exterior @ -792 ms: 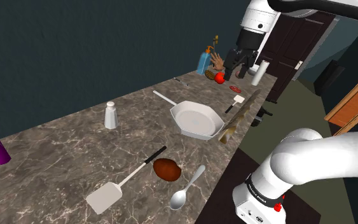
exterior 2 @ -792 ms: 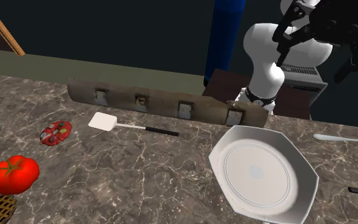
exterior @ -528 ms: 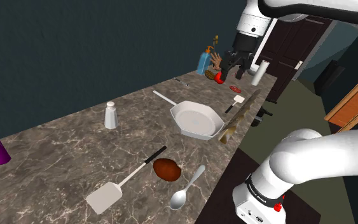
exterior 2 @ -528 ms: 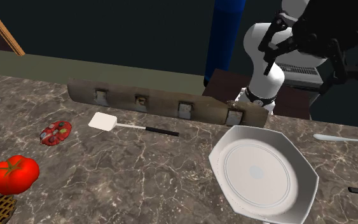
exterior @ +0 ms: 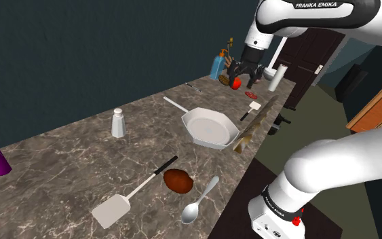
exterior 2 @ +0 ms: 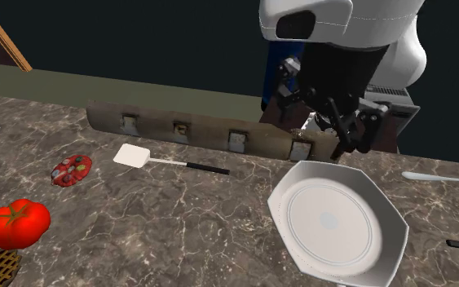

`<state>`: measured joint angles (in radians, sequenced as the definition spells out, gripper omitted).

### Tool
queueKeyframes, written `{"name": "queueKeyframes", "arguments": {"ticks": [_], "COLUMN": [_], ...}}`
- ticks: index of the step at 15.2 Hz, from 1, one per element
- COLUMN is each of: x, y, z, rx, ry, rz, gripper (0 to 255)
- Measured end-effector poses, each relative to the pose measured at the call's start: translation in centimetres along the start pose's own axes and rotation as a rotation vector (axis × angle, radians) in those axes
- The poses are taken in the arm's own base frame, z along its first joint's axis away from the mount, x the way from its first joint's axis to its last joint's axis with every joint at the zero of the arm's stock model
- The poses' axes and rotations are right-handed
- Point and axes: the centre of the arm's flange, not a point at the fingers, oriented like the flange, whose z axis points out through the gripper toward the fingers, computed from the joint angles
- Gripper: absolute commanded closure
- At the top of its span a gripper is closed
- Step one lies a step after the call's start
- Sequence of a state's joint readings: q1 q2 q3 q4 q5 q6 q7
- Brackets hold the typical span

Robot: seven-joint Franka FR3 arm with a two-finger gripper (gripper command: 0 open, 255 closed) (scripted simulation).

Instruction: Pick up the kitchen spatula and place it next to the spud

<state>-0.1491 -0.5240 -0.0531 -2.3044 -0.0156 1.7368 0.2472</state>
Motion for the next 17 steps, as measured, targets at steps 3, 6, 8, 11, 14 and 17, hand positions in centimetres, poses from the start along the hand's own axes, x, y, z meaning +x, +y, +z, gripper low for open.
{"name": "queueKeyframes", "arguments": {"ticks": [3, 6, 8, 11, 14, 17], "x": [2.7, 5.3, 6.8, 9.2, 10.8, 12.1], "y": [2.4, 5.1, 6.8, 9.8, 13.4, 16.5], "z": [1.6, 3.5, 4.7, 6.5, 8.3, 10.4], "rx": [0.006, 0.012, 0.016, 0.023, 0.028, 0.035], "ry": [-0.002, -0.005, -0.006, -0.008, -0.011, -0.014], "rz": [0.109, 0.219, 0.292, 0.4, 0.51, 0.619], "gripper": [0, 0, 0, 0, 0, 0]}}
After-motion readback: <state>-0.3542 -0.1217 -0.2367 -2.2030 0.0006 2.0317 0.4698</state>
